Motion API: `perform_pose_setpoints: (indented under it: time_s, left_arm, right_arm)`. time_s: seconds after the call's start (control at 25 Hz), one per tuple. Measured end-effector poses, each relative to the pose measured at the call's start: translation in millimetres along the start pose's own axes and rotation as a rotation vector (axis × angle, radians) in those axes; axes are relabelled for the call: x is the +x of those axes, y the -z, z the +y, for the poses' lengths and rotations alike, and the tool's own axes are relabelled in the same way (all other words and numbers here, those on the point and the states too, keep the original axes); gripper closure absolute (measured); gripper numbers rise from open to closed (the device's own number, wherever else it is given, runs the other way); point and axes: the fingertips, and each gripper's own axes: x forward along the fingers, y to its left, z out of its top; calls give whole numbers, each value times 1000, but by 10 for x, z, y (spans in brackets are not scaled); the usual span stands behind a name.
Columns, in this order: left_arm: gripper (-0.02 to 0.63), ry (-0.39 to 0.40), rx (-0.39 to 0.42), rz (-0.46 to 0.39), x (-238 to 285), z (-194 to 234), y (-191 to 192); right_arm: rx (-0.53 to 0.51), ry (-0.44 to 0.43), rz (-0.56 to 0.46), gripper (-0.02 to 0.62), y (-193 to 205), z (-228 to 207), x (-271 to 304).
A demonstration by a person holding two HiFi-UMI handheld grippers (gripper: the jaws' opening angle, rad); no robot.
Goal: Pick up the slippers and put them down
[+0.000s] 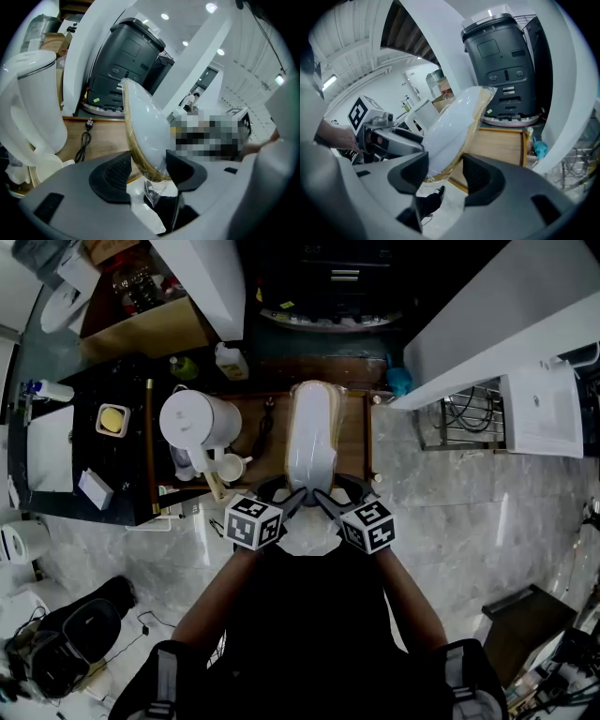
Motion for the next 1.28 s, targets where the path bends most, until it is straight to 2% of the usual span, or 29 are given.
perform_pose_setpoints:
  time_s: [0.44, 1.28]
  left_arm:
    - [372, 21, 2, 53, 247, 105, 93]
    - [372, 12, -58, 127, 788, 508, 464]
  right_arm:
    - [77, 20, 11, 362, 167, -193, 140]
    - [109, 8, 100, 362, 612, -566, 634]
